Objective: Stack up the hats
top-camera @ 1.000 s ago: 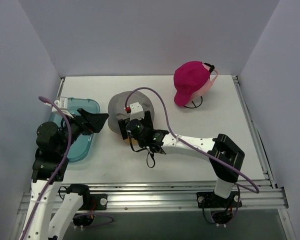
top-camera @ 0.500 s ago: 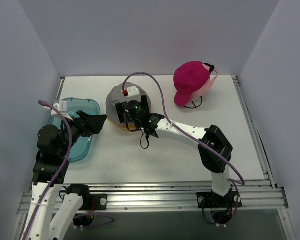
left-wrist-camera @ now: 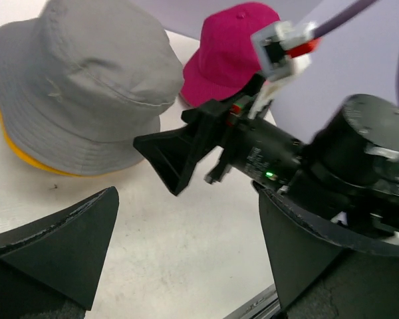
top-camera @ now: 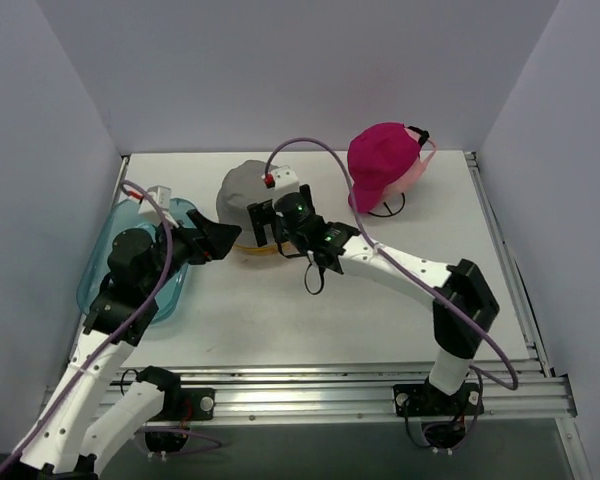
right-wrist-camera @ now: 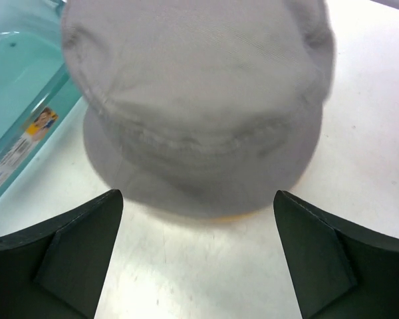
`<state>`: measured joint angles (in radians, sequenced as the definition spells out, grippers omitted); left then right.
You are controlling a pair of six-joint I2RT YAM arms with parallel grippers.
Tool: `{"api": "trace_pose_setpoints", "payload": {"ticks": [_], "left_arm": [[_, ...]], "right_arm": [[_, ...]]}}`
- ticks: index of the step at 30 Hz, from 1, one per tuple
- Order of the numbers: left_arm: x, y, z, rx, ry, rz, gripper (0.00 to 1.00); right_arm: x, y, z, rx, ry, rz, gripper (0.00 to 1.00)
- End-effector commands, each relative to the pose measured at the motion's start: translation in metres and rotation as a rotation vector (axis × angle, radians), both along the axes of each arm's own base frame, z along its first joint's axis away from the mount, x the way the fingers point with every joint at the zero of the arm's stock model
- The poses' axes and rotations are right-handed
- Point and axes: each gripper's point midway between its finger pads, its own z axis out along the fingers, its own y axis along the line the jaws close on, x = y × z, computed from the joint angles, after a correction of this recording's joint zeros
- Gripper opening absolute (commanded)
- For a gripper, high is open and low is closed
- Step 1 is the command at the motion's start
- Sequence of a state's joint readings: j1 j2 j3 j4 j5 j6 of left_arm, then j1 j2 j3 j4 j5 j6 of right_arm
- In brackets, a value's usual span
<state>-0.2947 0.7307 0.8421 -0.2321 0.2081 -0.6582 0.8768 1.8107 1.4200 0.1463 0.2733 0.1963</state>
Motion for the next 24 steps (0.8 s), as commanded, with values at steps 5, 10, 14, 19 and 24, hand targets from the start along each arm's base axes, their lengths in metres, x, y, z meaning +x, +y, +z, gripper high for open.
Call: {"api": "trace_pose_setpoints", "payload": {"ticks": [5,10,14,19,24], "left_arm": [[0.014,-0.043,0.028,0.119,-0.068,-0.016,0.95],[0.007,-0.057,0.001,0.175,-0.049,-0.038,0.95],[-0.005,-0.070,-0.012,0.193,-0.071,-0.080,0.95],[-0.009,-0.066,-0.025,0.206,-0.101,-0.069,0.95],[-0.008,-0.069,-0.035,0.234,-0.080,-0.083,0.95]], "right_arm": [[-0.015,-0.075,0.055,0.145,-0.051,-0.101,0.92],[0.027,-0.193,0.078,0.197,-0.119,-0.465,0.92],[0.046,-0.258,0.106,0.308,-0.220,-0.664,0.92],[0.071,-0.312,0.131,0.298,-0.282,-0.818,0.92],[0.103,-0.360,0.133,0.288,-0.268,-0.879,0.92]]}}
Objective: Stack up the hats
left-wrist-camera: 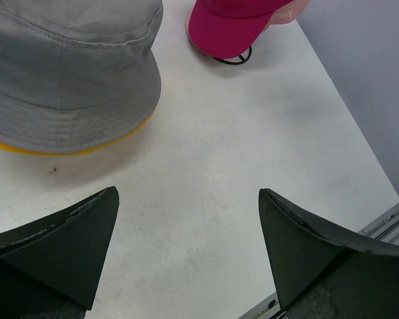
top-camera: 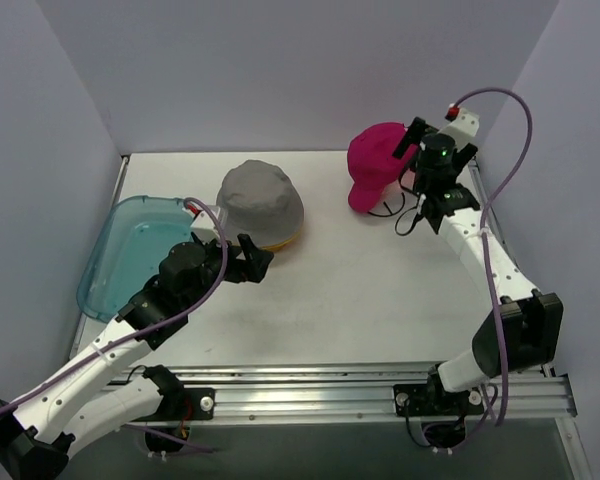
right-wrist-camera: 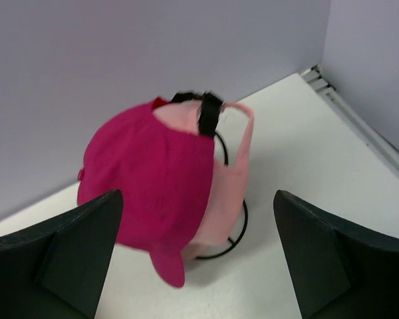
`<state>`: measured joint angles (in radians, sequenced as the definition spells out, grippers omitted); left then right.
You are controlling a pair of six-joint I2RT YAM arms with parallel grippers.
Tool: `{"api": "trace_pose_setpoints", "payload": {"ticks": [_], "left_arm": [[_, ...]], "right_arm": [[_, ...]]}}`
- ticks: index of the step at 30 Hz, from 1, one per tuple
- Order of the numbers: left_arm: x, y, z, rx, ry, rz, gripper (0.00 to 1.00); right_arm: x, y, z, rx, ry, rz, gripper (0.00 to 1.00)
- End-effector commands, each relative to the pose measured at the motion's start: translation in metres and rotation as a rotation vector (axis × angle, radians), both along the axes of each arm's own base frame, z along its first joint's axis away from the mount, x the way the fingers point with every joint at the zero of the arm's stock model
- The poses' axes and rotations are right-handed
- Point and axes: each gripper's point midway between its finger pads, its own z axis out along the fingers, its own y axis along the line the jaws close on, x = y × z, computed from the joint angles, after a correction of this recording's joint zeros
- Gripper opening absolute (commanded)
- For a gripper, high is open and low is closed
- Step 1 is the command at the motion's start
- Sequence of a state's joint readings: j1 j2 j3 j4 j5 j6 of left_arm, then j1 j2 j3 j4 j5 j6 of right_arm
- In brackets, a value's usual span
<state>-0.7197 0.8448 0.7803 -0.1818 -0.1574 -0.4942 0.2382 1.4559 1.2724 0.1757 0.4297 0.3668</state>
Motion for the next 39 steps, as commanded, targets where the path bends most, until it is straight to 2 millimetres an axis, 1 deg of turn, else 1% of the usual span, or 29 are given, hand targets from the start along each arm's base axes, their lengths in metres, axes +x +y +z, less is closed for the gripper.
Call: {"api": "trace_pose_setpoints", "payload": {"ticks": [1,2,3,4,5,6,7,8,9,10,11,12,16,17,18,19,23,25,26,27,28,29,30,31,34,35,36,38,39], "left_arm": [[0.005,-0.005,0.023,-0.025,-0.072,-0.005,0.95],[0.004,-0.005,0.024,-0.025,-0.075,-0.008,0.95],[0.003,-0.005,0.025,-0.027,-0.077,-0.007,0.95],[0.003,-0.004,0.026,-0.029,-0.083,-0.006,0.95],[0.001,-0.002,0.029,-0.036,-0.093,-0.003,0.95],[0.001,-0.001,0.030,-0.036,-0.097,0.000,0.95],[0.000,0.001,0.030,-0.036,-0.101,0.006,0.95],[0.000,0.002,0.032,-0.039,-0.107,0.009,0.95],[-0.001,0.002,0.032,-0.039,-0.108,0.009,0.95],[0.000,0.002,0.032,-0.035,-0.108,0.010,0.95],[0.000,0.003,0.030,-0.028,-0.104,0.014,0.95],[0.000,0.003,0.031,-0.025,-0.106,0.013,0.95],[0.001,0.000,0.030,-0.022,-0.100,0.005,0.95],[0.002,-0.001,0.028,-0.017,-0.095,0.004,0.95],[0.002,-0.001,0.027,-0.014,-0.093,0.005,0.95],[0.002,-0.001,0.027,-0.011,-0.093,0.004,0.95],[0.003,-0.002,0.028,-0.003,-0.090,0.005,0.95],[0.002,-0.003,0.028,-0.005,-0.092,0.001,0.95],[0.003,-0.003,0.027,-0.003,-0.089,0.002,0.95],[0.003,-0.003,0.026,0.000,-0.088,0.000,0.95],[0.003,-0.002,0.026,0.005,-0.089,0.005,0.95],[0.004,-0.003,0.024,0.008,-0.084,0.007,0.95],[0.005,-0.002,0.026,0.008,-0.087,0.010,0.95],[0.004,-0.002,0.026,0.008,-0.088,0.010,0.95],[0.003,-0.002,0.027,0.010,-0.087,0.008,0.95],[0.002,-0.001,0.029,0.005,-0.094,0.010,0.95],[0.002,-0.001,0.030,0.003,-0.097,0.013,0.95],[0.002,0.001,0.029,0.006,-0.099,0.021,0.95],[0.003,0.002,0.028,0.010,-0.098,0.025,0.95]], "right_arm": [[0.023,-0.030,0.022,0.030,-0.055,-0.049,0.91],[0.030,-0.035,0.029,0.036,-0.075,-0.051,0.91],[0.039,-0.040,0.022,0.040,-0.064,-0.044,0.91],[0.046,-0.042,0.032,0.041,-0.085,-0.039,0.90],[0.051,-0.045,0.034,0.038,-0.085,-0.038,0.90],[0.061,-0.050,0.024,0.033,-0.060,-0.042,0.89],[0.066,-0.052,0.025,0.031,-0.054,-0.045,0.89],[0.072,-0.054,0.035,0.036,-0.067,-0.041,0.89],[0.081,-0.055,0.026,0.044,-0.049,-0.029,0.89],[0.086,-0.051,0.027,0.059,-0.054,0.018,0.89],[0.092,-0.048,0.036,0.060,-0.080,0.041,0.89],[0.097,-0.044,0.032,0.053,-0.074,0.062,0.89],[0.116,-0.026,0.046,0.021,-0.125,0.176,0.90],[0.123,-0.026,0.034,0.005,-0.094,0.182,0.90],[0.127,-0.026,0.035,-0.001,-0.092,0.186,0.90],[0.131,-0.024,0.046,-0.012,-0.107,0.202,0.90],[0.139,-0.008,0.026,-0.065,-0.052,0.251,0.90],[0.142,-0.011,0.006,-0.079,0.007,0.220,0.91],[0.145,-0.011,0.009,-0.078,0.009,0.223,0.91],[0.150,-0.009,-0.004,-0.082,0.043,0.225,0.91],[0.149,-0.010,-0.003,-0.092,0.066,0.225,0.91],[0.151,-0.009,-0.012,-0.095,0.092,0.227,0.91],[0.152,-0.005,-0.012,-0.098,0.094,0.233,0.91],[0.147,-0.006,-0.023,-0.100,0.151,0.230,0.91],[0.139,-0.006,-0.038,-0.096,0.215,0.233,0.90],[0.136,-0.006,-0.036,-0.072,0.211,0.226,0.90],[0.130,-0.004,-0.054,-0.054,0.246,0.238,0.90],[0.128,0.004,-0.054,-0.032,0.223,0.268,0.90],[0.126,0.005,-0.061,-0.032,0.236,0.272,0.90]]}}
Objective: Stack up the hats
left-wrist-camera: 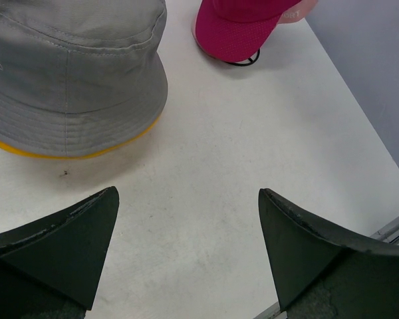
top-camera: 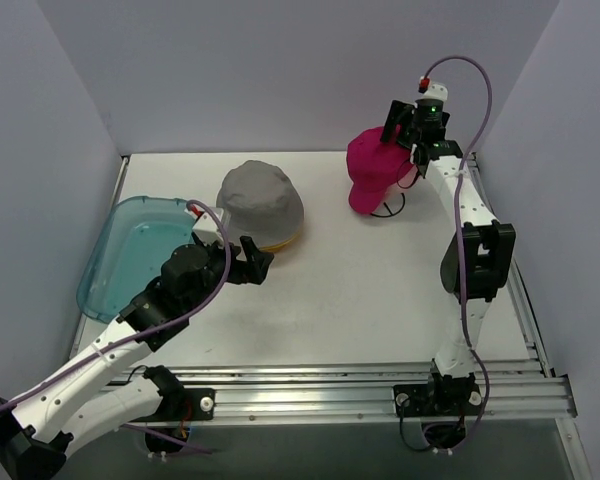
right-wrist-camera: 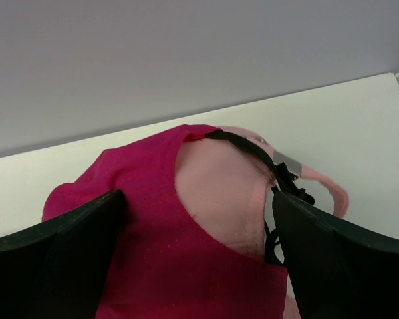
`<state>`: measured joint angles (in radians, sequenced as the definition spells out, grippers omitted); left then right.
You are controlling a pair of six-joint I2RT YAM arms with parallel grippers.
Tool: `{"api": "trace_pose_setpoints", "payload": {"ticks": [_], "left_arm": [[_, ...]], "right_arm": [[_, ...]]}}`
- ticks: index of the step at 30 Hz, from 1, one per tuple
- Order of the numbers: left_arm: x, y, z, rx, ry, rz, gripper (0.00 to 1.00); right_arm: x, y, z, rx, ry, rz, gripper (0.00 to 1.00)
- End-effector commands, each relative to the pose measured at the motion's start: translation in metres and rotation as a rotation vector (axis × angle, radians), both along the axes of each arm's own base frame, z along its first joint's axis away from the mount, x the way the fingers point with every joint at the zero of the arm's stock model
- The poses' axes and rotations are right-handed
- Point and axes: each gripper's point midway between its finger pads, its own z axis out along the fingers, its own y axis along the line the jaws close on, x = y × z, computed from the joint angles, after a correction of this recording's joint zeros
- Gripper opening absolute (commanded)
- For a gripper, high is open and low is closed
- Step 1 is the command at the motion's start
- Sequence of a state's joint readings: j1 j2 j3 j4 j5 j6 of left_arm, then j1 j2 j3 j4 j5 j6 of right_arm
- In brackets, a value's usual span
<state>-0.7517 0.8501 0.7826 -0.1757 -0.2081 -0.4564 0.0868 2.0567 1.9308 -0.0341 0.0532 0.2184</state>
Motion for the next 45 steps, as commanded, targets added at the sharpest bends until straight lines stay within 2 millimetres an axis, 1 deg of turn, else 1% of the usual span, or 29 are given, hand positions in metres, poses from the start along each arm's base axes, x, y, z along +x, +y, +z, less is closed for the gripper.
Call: {"api": "trace_pose_setpoints", "payload": {"ticks": [1,4,7,9,10,12,13,15,17,18,21,23,24,25,26,27,28,29,30,31,33,34,36,37,38,39,40,41,45], "left_arm": [[0.002,0.004,0.029,-0.026,-0.070,0.018,0.95],[0.002,0.006,0.028,-0.018,-0.069,0.028,0.95],[0.002,0.008,0.032,-0.024,-0.079,0.032,0.95],[0.002,0.008,0.033,-0.022,-0.082,0.036,0.95],[0.002,0.008,0.033,-0.017,-0.080,0.036,0.95],[0.004,0.007,0.035,-0.012,-0.076,0.039,0.95],[0.003,0.005,0.037,-0.015,-0.076,0.033,0.95],[0.003,0.000,0.045,-0.026,-0.080,0.017,0.95],[0.003,-0.006,0.044,-0.020,-0.070,0.002,0.95],[0.001,-0.010,0.046,-0.018,-0.071,-0.006,0.95],[0.000,-0.018,0.043,0.000,-0.063,-0.009,0.95],[0.001,-0.022,0.044,-0.001,-0.068,-0.004,0.95],[0.001,-0.025,0.044,0.000,-0.069,-0.006,0.95],[-0.002,-0.034,0.045,0.003,-0.070,-0.023,0.95],[-0.002,-0.038,0.047,0.007,-0.073,-0.026,0.95],[-0.002,-0.041,0.048,0.021,-0.079,-0.019,0.95],[-0.007,-0.054,0.043,0.050,-0.069,-0.045,0.95],[-0.009,-0.061,0.052,0.048,-0.082,-0.049,0.95],[-0.008,-0.063,0.053,0.069,-0.092,-0.033,0.95],[-0.016,-0.078,0.046,0.096,-0.086,-0.065,0.95],[-0.018,-0.088,0.051,0.102,-0.095,-0.068,0.95],[-0.018,-0.097,0.046,0.109,-0.089,-0.081,0.95],[-0.021,-0.108,0.044,0.094,-0.084,-0.104,0.96],[-0.020,-0.115,0.042,0.088,-0.083,-0.112,0.96],[-0.021,-0.119,0.040,0.085,-0.081,-0.118,0.97],[-0.021,-0.123,0.041,0.076,-0.080,-0.124,0.97],[-0.022,-0.130,0.037,0.078,-0.074,-0.140,0.98],[-0.024,-0.135,0.036,0.080,-0.072,-0.159,0.98],[-0.024,-0.151,0.035,0.094,-0.077,-0.184,1.00]], "right_arm": [[-0.019,0.005,-0.010,0.013,0.056,0.024,0.90],[-0.022,0.016,-0.024,0.018,0.095,0.091,0.90],[-0.030,0.014,-0.033,0.033,0.129,0.097,0.89],[-0.035,0.014,-0.027,0.059,0.120,0.095,0.89],[-0.041,0.013,-0.034,0.064,0.136,0.089,0.89],[-0.052,0.014,-0.026,0.098,0.118,0.074,0.88],[-0.050,0.014,-0.023,0.112,0.104,0.067,0.88],[-0.062,0.015,-0.024,0.136,0.094,0.053,0.86],[-0.074,0.016,-0.032,0.160,0.110,0.036,0.86],[-0.074,0.016,-0.028,0.162,0.088,0.034,0.86],[-0.086,0.018,-0.034,0.148,0.108,0.015,0.84],[-0.096,0.019,-0.029,0.150,0.095,-0.021,0.84],[-0.104,0.020,-0.039,0.159,0.111,-0.030,0.84],[-0.110,0.021,-0.041,0.173,0.110,-0.037,0.84],[-0.117,0.025,-0.031,0.190,0.084,-0.033,0.84],[-0.122,0.027,-0.030,0.221,0.077,-0.051,0.83],[-0.133,0.028,-0.042,0.227,0.099,-0.064,0.83],[-0.141,0.030,-0.029,0.234,0.066,-0.072,0.83],[-0.145,0.031,-0.026,0.252,0.052,-0.084,0.83],[-0.155,0.031,-0.024,0.260,0.046,-0.085,0.83],[-0.164,0.031,-0.023,0.270,0.040,-0.091,0.83],[-0.172,0.032,-0.032,0.275,0.057,-0.094,0.83],[-0.185,0.032,-0.022,0.277,0.026,-0.113,0.83],[-0.194,0.032,-0.011,0.302,-0.004,-0.121,0.84],[-0.202,0.030,-0.020,0.306,0.010,-0.140,0.85],[-0.208,0.031,-0.018,0.317,0.002,-0.151,0.87],[-0.215,0.030,-0.006,0.327,-0.035,-0.148,0.87],[-0.218,0.030,-0.003,0.327,-0.047,-0.145,0.88],[-0.225,0.017,0.030,0.275,-0.074,-0.153,0.90]]}}
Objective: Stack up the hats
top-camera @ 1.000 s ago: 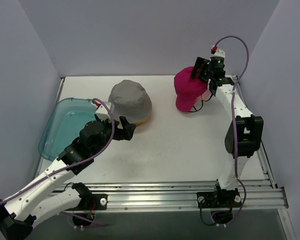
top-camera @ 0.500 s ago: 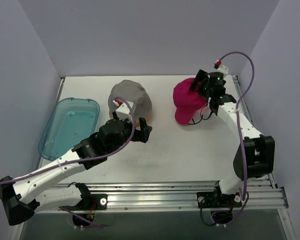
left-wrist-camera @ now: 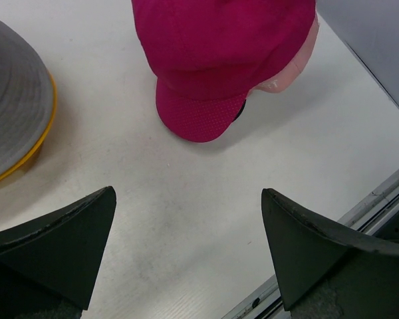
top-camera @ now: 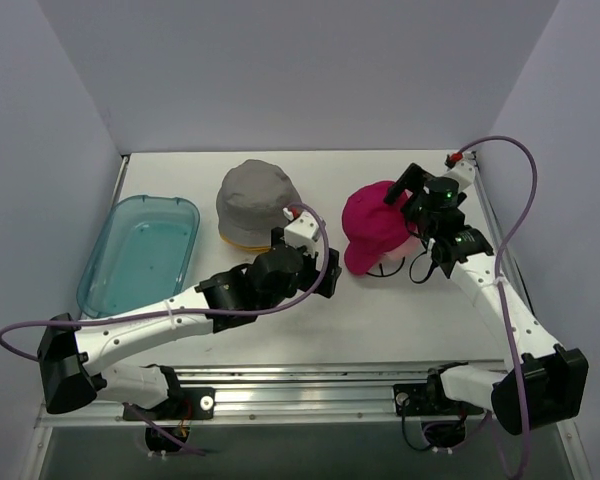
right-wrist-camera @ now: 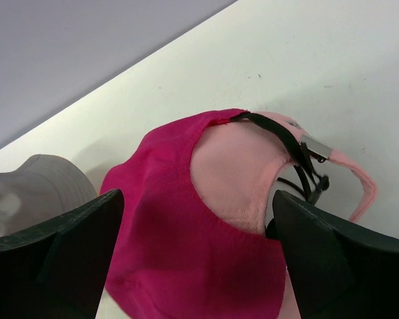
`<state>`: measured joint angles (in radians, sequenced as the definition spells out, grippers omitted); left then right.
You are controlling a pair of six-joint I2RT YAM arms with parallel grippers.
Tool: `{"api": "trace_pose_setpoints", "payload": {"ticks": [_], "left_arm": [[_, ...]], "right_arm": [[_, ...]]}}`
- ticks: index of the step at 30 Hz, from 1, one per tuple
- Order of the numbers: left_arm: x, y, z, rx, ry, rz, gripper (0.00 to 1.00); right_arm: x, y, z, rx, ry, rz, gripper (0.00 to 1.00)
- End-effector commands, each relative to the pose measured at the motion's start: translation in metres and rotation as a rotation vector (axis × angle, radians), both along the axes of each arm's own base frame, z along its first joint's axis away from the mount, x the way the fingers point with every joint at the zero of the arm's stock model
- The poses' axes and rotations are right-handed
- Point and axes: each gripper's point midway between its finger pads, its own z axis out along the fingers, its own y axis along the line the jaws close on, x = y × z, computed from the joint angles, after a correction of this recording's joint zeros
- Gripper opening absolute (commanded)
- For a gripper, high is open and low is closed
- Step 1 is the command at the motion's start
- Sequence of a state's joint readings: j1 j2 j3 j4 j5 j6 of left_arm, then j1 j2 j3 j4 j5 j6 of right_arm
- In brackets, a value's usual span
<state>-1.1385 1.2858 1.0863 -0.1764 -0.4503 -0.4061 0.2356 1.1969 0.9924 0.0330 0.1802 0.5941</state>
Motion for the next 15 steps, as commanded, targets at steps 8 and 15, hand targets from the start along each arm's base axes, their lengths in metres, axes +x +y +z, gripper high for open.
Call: {"api": "trace_pose_setpoints", "payload": {"ticks": [8,15], "left_arm": [[0.014,-0.048,0.052,-0.162,-0.101,-0.039,1.00],[0.033,-0.087,0.047,-0.145,-0.094,-0.043,0.93]], "right_arm": [[-0.014,-0.030,0.058,-0.096,-0.017,-0.048,0.91],[-0.014,-0.071,0.053,-0.063,-0.024,-0.112,0.78]]}}
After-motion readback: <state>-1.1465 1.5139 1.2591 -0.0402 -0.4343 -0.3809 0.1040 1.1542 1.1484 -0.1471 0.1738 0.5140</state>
